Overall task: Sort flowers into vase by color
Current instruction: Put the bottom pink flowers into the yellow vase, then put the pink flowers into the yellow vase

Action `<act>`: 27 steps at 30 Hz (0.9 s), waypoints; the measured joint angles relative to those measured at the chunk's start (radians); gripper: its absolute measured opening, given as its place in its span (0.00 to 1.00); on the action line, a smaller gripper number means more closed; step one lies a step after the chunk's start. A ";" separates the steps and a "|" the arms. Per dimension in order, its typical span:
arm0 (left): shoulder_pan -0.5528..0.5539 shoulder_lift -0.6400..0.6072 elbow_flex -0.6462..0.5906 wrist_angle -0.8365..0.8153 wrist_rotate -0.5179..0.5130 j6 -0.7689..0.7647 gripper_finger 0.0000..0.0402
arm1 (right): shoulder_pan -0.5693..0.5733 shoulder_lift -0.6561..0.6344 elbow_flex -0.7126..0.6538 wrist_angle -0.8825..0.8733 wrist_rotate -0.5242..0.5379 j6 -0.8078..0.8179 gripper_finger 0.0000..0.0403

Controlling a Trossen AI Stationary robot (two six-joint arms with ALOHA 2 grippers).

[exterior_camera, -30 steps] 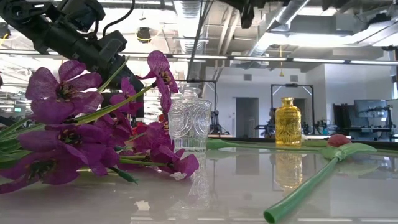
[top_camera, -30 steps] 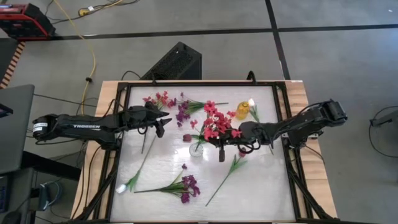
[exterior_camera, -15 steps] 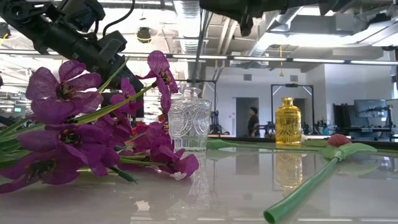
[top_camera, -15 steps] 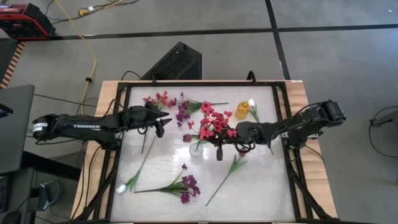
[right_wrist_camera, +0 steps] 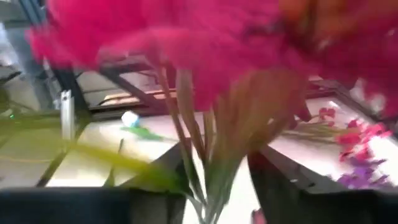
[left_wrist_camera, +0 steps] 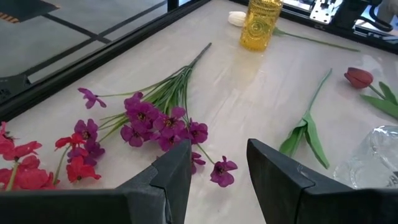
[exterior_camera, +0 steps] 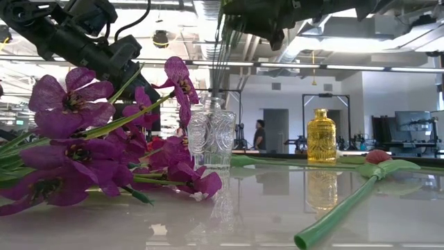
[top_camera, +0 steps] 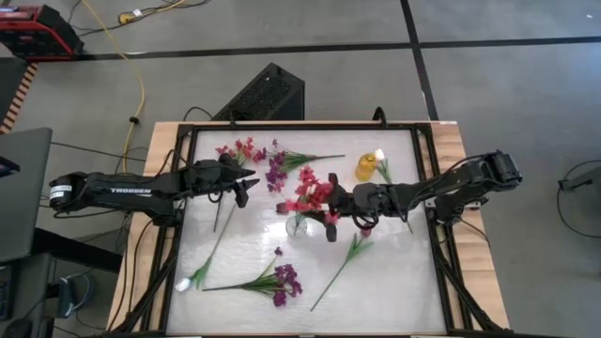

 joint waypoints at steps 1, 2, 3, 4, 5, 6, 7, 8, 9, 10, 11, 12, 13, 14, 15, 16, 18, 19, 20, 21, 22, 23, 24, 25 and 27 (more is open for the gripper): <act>0.000 0.000 0.000 -0.001 0.006 -0.001 0.36 | -0.004 0.000 0.014 -0.033 -0.017 0.010 0.51; 0.000 0.000 0.000 -0.004 0.010 -0.003 0.36 | -0.007 0.000 0.030 -0.073 -0.026 0.018 0.55; 0.000 0.000 0.000 -0.010 0.014 -0.005 0.36 | -0.007 0.000 0.050 -0.123 -0.030 0.020 0.58; 0.000 0.000 0.000 -0.017 0.015 -0.007 0.36 | -0.008 0.000 0.073 -0.177 -0.035 0.020 0.61; 0.000 0.000 0.000 -0.025 0.015 -0.010 0.36 | -0.008 0.000 0.099 -0.233 -0.037 0.019 0.63; 0.000 0.000 0.000 -0.033 0.016 -0.016 0.36 | -0.008 0.000 0.126 -0.293 -0.039 0.019 0.65; 0.000 0.000 0.000 -0.039 0.018 -0.020 0.36 | -0.007 0.000 0.156 -0.360 -0.044 0.016 0.66; 0.000 -0.002 0.000 -0.048 0.021 -0.022 0.36 | -0.007 0.000 0.189 -0.432 -0.046 0.003 0.67; 0.000 -0.008 0.000 -0.064 0.024 -0.027 0.36 | -0.007 0.000 0.222 -0.507 -0.046 -0.010 0.68; -0.001 -0.015 0.007 -0.097 0.022 -0.043 0.36 | -0.007 0.000 0.255 -0.580 -0.046 -0.022 0.69; -0.001 -0.020 0.024 -0.142 0.016 -0.061 0.36 | -0.007 0.000 0.285 -0.646 -0.046 -0.029 0.69; -0.001 -0.026 0.045 -0.201 -0.004 -0.085 0.36 | -0.007 -0.001 0.310 -0.697 -0.046 -0.031 0.69; -0.001 -0.032 0.067 -0.273 -0.032 -0.118 0.36 | -0.007 -0.001 0.333 -0.744 -0.046 -0.031 0.69; -0.001 -0.033 0.089 -0.348 -0.065 -0.156 0.36 | -0.007 -0.002 0.351 -0.783 -0.046 -0.031 0.69; -0.001 -0.031 0.109 -0.421 -0.101 -0.199 0.36 | -0.007 -0.002 0.370 -0.823 -0.046 -0.032 0.69; -0.001 -0.027 0.123 -0.485 -0.136 -0.242 0.36 | -0.007 -0.002 0.389 -0.863 -0.046 -0.034 0.69; -0.001 -0.014 0.140 -0.581 -0.194 -0.313 0.36 | -0.007 -0.002 0.419 -0.938 -0.046 -0.034 0.69; -0.001 -0.008 0.142 -0.615 -0.217 -0.347 0.36 | -0.007 -0.002 0.430 -0.970 -0.046 -0.034 0.69; -0.001 -0.002 0.142 -0.649 -0.234 -0.375 0.36 | -0.007 -0.002 0.440 -1.000 -0.046 -0.034 0.69; -0.001 0.005 0.141 -0.686 -0.241 -0.400 0.36 | -0.007 -0.002 0.445 -1.020 -0.046 -0.033 0.69; -0.001 0.014 0.141 -0.712 -0.245 -0.422 0.36 | -0.007 -0.002 0.448 -1.038 -0.046 -0.033 0.69; -0.001 0.020 0.141 -0.739 -0.248 -0.441 0.36 | -0.007 -0.002 0.449 -1.052 -0.046 -0.033 0.69; -0.001 0.025 0.141 -0.770 -0.250 -0.453 0.36 | -0.007 -0.002 0.450 -1.062 -0.046 -0.033 0.69; -0.001 0.030 0.141 -0.787 -0.256 -0.466 0.36 | -0.007 -0.002 0.450 -1.071 -0.046 -0.033 0.69; -0.001 0.039 0.141 -0.794 -0.267 -0.481 0.36 | -0.007 -0.002 0.450 -1.091 -0.046 -0.033 0.69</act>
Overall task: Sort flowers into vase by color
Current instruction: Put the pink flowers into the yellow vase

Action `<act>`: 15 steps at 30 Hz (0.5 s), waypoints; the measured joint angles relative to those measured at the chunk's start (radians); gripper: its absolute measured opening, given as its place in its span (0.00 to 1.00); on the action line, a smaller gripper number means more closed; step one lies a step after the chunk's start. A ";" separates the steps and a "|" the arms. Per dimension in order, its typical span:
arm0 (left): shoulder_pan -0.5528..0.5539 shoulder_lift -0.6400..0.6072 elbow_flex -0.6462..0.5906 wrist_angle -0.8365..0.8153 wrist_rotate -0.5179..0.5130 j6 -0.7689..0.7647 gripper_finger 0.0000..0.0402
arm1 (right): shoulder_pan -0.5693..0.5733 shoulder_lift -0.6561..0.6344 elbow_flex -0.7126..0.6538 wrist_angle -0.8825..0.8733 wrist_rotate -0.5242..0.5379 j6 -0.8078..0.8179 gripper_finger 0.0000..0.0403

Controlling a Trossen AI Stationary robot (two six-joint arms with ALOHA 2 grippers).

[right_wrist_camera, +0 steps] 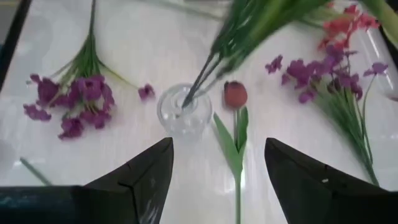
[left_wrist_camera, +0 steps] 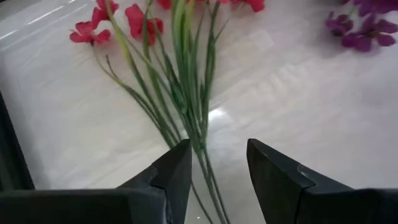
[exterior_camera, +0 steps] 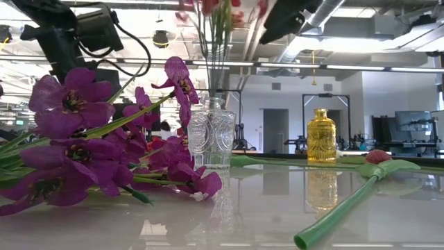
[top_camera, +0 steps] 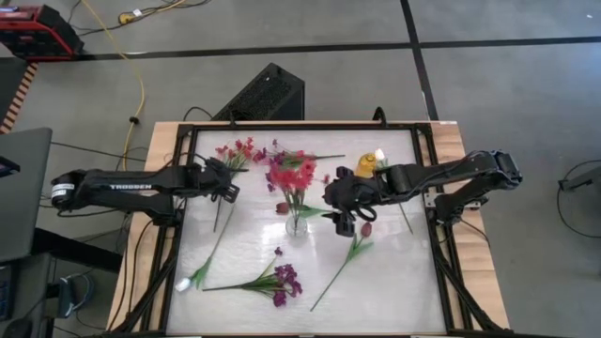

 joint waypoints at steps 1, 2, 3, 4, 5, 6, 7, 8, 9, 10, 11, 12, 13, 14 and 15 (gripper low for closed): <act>0.000 0.004 -0.001 -0.001 -0.010 -0.004 0.36 | 0.000 0.000 0.000 -0.008 0.000 0.000 0.69; 0.000 0.010 -0.004 0.008 -0.021 -0.004 0.36 | 0.000 0.000 0.000 -0.014 0.000 0.000 0.69; 0.000 0.020 -0.009 0.019 -0.028 -0.003 0.36 | 0.000 0.000 0.000 -0.020 0.000 0.000 0.69; 0.001 0.031 -0.016 0.023 -0.034 0.000 0.36 | 0.000 0.000 0.000 -0.025 -0.002 0.000 0.69; 0.003 0.041 -0.022 0.023 -0.039 -0.001 0.36 | 0.001 0.000 0.000 -0.025 -0.004 0.000 0.69; 0.007 0.053 -0.025 0.022 -0.042 -0.011 0.36 | 0.003 0.000 0.000 -0.024 -0.007 0.000 0.69; 0.012 0.066 -0.027 0.027 -0.043 -0.018 0.37 | 0.004 0.000 0.000 -0.025 -0.013 0.001 0.69; 0.016 0.076 -0.030 0.030 -0.042 -0.023 0.37 | 0.004 0.000 0.000 -0.025 -0.025 0.001 0.69; 0.021 0.087 -0.034 0.026 -0.042 -0.028 0.38 | 0.004 0.000 0.000 -0.025 -0.043 0.001 0.69; 0.025 0.100 -0.036 0.024 -0.043 -0.031 0.40 | 0.003 0.000 0.000 -0.028 -0.059 0.001 0.69; 0.030 0.112 -0.038 0.028 -0.043 -0.035 0.41 | 0.003 0.000 0.000 -0.033 -0.072 0.004 0.69; 0.035 0.124 -0.039 0.028 -0.041 -0.038 0.43 | 0.003 0.000 0.000 -0.039 -0.080 0.007 0.69; 0.039 0.134 -0.040 0.026 -0.039 -0.041 0.44 | 0.003 0.000 0.000 -0.044 -0.082 0.008 0.69; 0.042 0.148 -0.040 0.028 -0.032 -0.049 0.46 | 0.003 0.000 0.000 -0.049 -0.082 0.008 0.69; 0.043 0.164 -0.040 0.031 -0.024 -0.051 0.48 | 0.003 0.000 0.000 -0.054 -0.082 0.008 0.69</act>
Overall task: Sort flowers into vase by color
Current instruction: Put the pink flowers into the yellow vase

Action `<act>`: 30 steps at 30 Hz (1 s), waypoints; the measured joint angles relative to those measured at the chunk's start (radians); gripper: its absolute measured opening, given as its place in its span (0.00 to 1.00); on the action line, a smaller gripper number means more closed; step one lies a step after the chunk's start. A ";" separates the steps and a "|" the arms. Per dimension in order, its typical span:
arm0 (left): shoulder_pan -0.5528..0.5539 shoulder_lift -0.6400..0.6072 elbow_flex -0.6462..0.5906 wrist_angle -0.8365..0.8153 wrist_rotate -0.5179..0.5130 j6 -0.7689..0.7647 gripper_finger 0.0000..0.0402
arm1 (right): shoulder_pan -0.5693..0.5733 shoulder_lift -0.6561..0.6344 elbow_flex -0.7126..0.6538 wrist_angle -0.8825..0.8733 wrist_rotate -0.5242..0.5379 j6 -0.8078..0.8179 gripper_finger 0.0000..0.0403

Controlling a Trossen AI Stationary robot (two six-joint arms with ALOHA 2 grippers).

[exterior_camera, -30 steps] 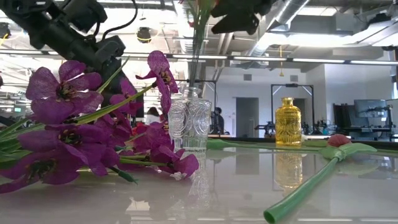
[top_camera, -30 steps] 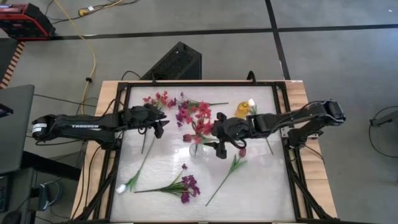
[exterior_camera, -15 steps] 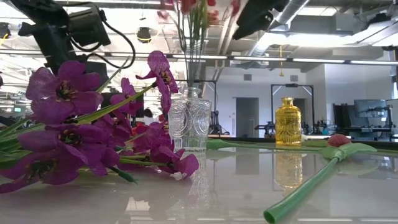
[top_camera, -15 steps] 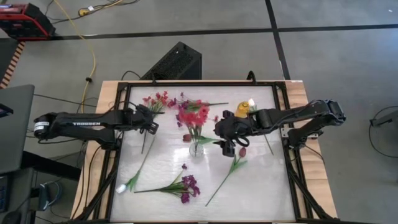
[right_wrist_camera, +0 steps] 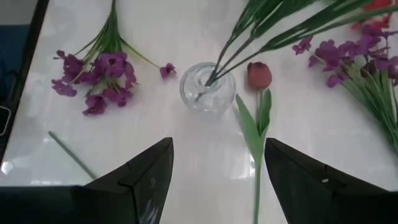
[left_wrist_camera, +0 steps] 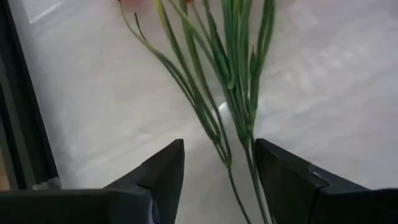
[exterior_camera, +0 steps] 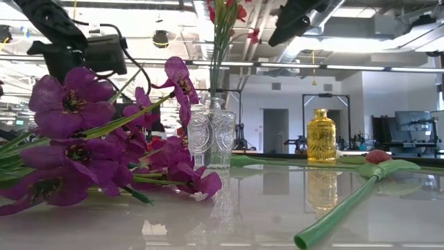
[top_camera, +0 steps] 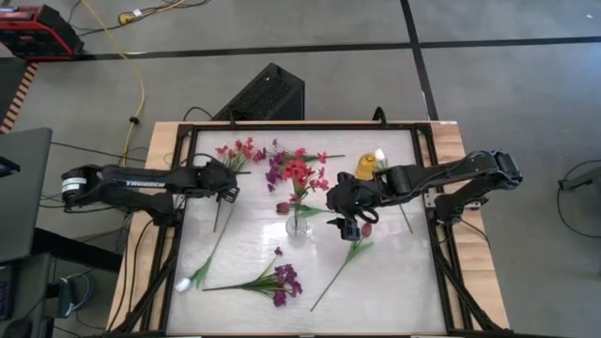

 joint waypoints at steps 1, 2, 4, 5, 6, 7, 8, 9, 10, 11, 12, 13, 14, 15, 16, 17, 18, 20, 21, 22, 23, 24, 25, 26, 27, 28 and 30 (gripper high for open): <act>0.000 0.015 0.000 0.006 0.006 0.001 0.49 | 0.000 0.000 0.000 -0.004 0.000 0.000 0.69; 0.000 0.029 0.000 0.018 0.010 0.002 0.51 | 0.000 0.000 0.000 -0.004 0.000 0.000 0.69; -0.001 0.058 0.000 0.052 0.018 0.004 0.53 | 0.000 0.000 0.000 -0.007 0.000 0.000 0.69; -0.001 0.073 0.000 0.060 0.019 0.009 0.54 | -0.001 0.000 0.000 -0.008 0.000 0.000 0.69; 0.000 0.087 0.000 0.069 0.020 0.015 0.55 | -0.001 0.000 0.000 -0.008 0.000 0.001 0.69; 0.002 0.100 0.000 0.077 0.026 0.017 0.55 | -0.001 0.000 0.000 -0.008 0.000 0.002 0.69; 0.003 0.112 0.001 0.079 0.033 0.018 0.56 | -0.001 0.000 0.000 -0.008 0.000 0.004 0.69; 0.003 0.125 0.003 0.080 0.042 0.018 0.56 | 0.000 0.000 0.000 -0.008 0.000 0.007 0.69; 0.004 0.133 0.003 0.082 0.046 0.020 0.56 | 0.000 0.000 0.000 -0.009 0.000 0.015 0.69; 0.004 0.140 0.003 0.083 0.046 0.021 0.56 | 0.000 0.000 0.000 -0.011 0.000 0.022 0.69; 0.004 0.142 0.004 0.084 0.046 0.025 0.56 | 0.000 0.000 0.000 -0.012 0.000 0.026 0.69; 0.004 0.142 0.004 0.087 0.048 0.031 0.56 | 0.000 0.000 0.000 -0.012 -0.001 0.026 0.69; 0.004 0.141 0.004 0.087 0.050 0.036 0.56 | 0.000 0.000 0.000 -0.012 -0.001 0.026 0.69; 0.005 0.138 0.003 0.087 0.051 0.038 0.56 | 0.000 0.000 0.000 -0.012 -0.001 0.026 0.69; 0.005 0.134 0.002 0.087 0.053 0.039 0.56 | 0.000 0.000 0.000 -0.012 0.000 0.026 0.69; 0.005 0.132 0.002 0.087 0.058 0.039 0.56 | 0.000 0.000 0.000 -0.012 -0.001 0.027 0.69; 0.005 0.131 0.002 0.087 0.061 0.039 0.56 | 0.000 0.000 0.000 -0.012 -0.001 0.027 0.69; 0.006 0.131 0.002 0.087 0.068 0.039 0.54 | 0.000 0.000 0.000 -0.016 -0.001 0.030 0.69; 0.006 0.131 0.002 0.089 0.072 0.039 0.52 | 0.000 0.000 0.000 -0.018 -0.001 0.034 0.69; 0.006 0.131 0.002 0.090 0.079 0.039 0.49 | 0.000 0.000 0.000 -0.022 -0.001 0.042 0.69; 0.006 0.131 0.001 0.090 0.086 0.039 0.46 | 0.000 -0.004 0.000 -0.030 -0.001 0.049 0.69; 0.006 0.131 0.001 0.089 0.092 0.044 0.42 | 0.000 -0.005 0.000 -0.042 -0.001 0.054 0.69; 0.006 0.131 -0.001 0.090 0.098 0.045 0.38 | 0.000 -0.006 0.000 -0.052 -0.002 0.056 0.69; 0.005 0.131 -0.008 0.098 0.102 0.042 0.34 | 0.002 -0.011 0.000 -0.063 -0.002 0.056 0.69; 0.005 0.130 -0.013 0.109 0.105 0.039 0.30 | 0.007 -0.015 0.000 -0.081 -0.002 0.059 0.69; 0.005 0.130 -0.017 0.111 0.109 0.040 0.25 | 0.012 -0.016 0.000 -0.099 -0.002 0.064 0.69; 0.004 0.129 -0.017 0.110 0.113 0.047 0.16 | 0.022 -0.018 0.001 -0.112 -0.002 0.076 0.69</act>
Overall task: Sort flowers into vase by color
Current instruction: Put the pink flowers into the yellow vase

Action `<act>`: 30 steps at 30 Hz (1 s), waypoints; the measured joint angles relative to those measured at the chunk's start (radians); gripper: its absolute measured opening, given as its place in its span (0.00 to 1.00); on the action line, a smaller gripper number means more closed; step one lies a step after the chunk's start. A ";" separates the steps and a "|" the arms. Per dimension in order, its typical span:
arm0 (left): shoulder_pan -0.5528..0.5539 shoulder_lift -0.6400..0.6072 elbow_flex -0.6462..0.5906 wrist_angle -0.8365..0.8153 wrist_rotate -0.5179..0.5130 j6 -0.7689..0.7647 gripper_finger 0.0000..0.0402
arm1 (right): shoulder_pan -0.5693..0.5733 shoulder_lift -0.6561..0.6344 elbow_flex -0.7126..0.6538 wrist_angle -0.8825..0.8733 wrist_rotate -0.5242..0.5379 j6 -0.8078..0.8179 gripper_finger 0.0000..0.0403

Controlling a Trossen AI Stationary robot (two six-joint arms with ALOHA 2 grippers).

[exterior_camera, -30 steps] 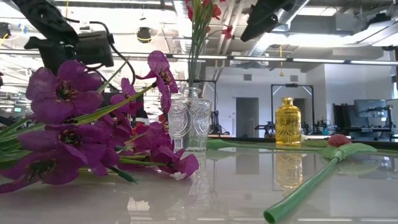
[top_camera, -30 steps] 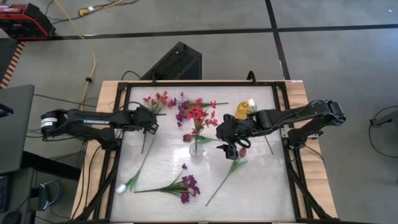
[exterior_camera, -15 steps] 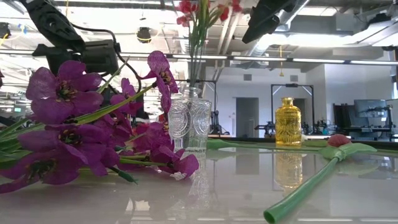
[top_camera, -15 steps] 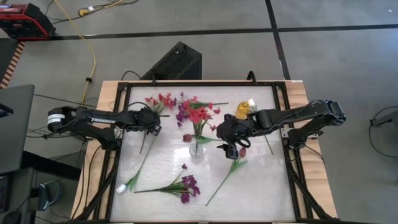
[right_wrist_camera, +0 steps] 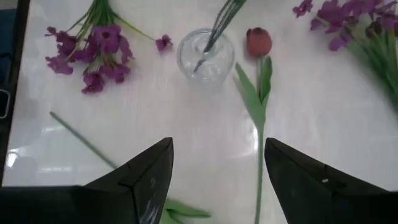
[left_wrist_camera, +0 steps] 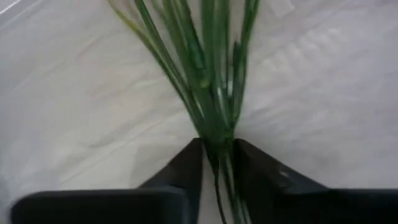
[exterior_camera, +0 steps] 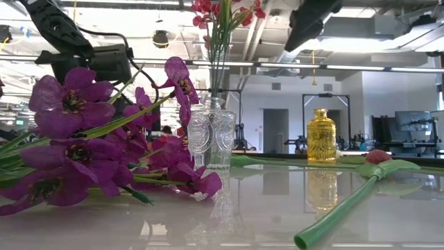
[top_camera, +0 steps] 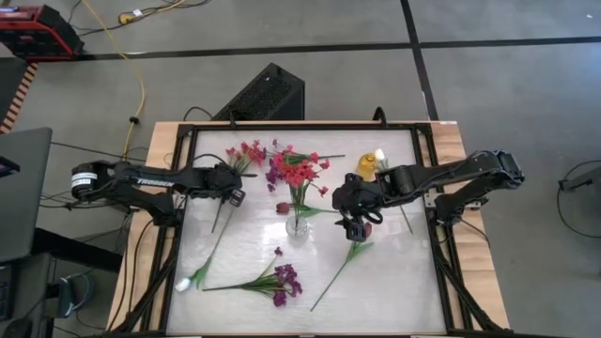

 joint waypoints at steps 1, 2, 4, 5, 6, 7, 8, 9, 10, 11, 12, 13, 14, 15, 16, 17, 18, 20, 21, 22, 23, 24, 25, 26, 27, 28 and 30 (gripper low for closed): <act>-0.001 -0.006 0.000 0.004 0.000 0.010 0.11 | 0.006 -0.002 0.001 -0.011 0.000 0.004 0.69; -0.001 -0.012 -0.001 0.009 0.000 0.027 0.07 | 0.013 -0.002 0.001 -0.022 0.000 0.005 0.69; -0.001 -0.031 0.004 0.016 -0.013 0.064 0.02 | 0.024 -0.003 0.000 -0.020 0.000 0.005 0.69; -0.001 -0.046 0.011 0.020 -0.029 0.075 0.02 | 0.030 -0.003 0.001 -0.018 0.001 0.005 0.69; -0.001 -0.066 0.017 0.005 -0.060 0.078 0.02 | 0.035 -0.003 0.000 -0.018 0.001 0.006 0.69; -0.001 -0.092 0.026 0.003 -0.093 0.080 0.03 | 0.039 -0.003 0.000 -0.015 0.001 0.008 0.69; 0.000 -0.122 0.037 0.007 -0.122 0.083 0.03 | 0.045 -0.003 0.001 -0.010 0.002 0.013 0.69; -0.002 -0.157 0.047 0.013 -0.150 0.089 0.03 | 0.049 -0.003 0.000 -0.009 0.002 0.023 0.69; -0.007 -0.197 0.052 0.015 -0.165 0.094 0.02 | 0.053 -0.003 0.000 -0.009 0.003 0.033 0.69; -0.015 -0.239 0.054 0.014 -0.173 0.103 0.02 | 0.057 -0.003 0.001 -0.009 0.003 0.046 0.69; -0.027 -0.286 0.055 0.021 -0.175 0.112 0.02 | 0.060 -0.003 0.000 -0.010 0.003 0.059 0.69; -0.040 -0.336 0.055 0.038 -0.177 0.119 0.01 | 0.065 -0.003 0.000 -0.010 0.003 0.070 0.69; -0.055 -0.391 0.055 0.054 -0.182 0.126 0.01 | 0.070 -0.003 0.000 -0.010 0.003 0.078 0.69; -0.074 -0.445 0.055 0.076 -0.190 0.130 0.01 | 0.074 -0.003 0.001 -0.011 0.003 0.080 0.69; -0.095 -0.502 0.049 0.112 -0.198 0.143 0.00 | 0.079 -0.003 0.000 -0.011 0.003 0.080 0.69; -0.121 -0.558 0.037 0.160 -0.207 0.158 0.00 | 0.083 -0.003 0.001 -0.013 0.003 0.080 0.69; -0.146 -0.613 0.018 0.225 -0.211 0.177 0.00 | 0.087 -0.003 0.000 -0.016 0.003 0.080 0.69; -0.199 -0.712 -0.037 0.395 -0.204 0.226 0.00 | 0.098 -0.003 0.000 -0.017 0.003 0.077 0.69; -0.225 -0.753 -0.075 0.512 -0.179 0.264 0.00 | 0.103 -0.003 0.000 -0.015 0.003 0.076 0.69; -0.250 -0.786 -0.117 0.638 -0.138 0.302 0.00 | 0.109 -0.003 0.000 -0.011 0.003 0.076 0.69; -0.278 -0.811 -0.171 0.789 -0.077 0.343 0.00 | 0.114 -0.003 0.000 -0.007 0.003 0.076 0.69; -0.301 -0.824 -0.228 0.938 -0.007 0.384 0.00 | 0.121 -0.003 0.000 -0.006 0.003 0.075 0.69; -0.322 -0.826 -0.284 1.093 0.073 0.425 0.00 | 0.127 -0.003 0.000 -0.006 0.003 0.074 0.69; -0.344 -0.823 -0.342 1.254 0.156 0.460 0.00 | 0.132 -0.003 0.000 -0.006 0.003 0.073 0.69; -0.365 -0.814 -0.396 1.397 0.223 0.481 0.00 | 0.140 -0.003 0.000 -0.006 0.003 0.073 0.69; -0.387 -0.800 -0.429 1.505 0.275 0.496 0.00 | 0.145 -0.004 0.000 -0.006 0.003 0.073 0.69; -0.433 -0.771 -0.415 1.567 0.329 0.530 0.00 | 0.151 -0.004 0.000 0.003 0.004 0.073 0.69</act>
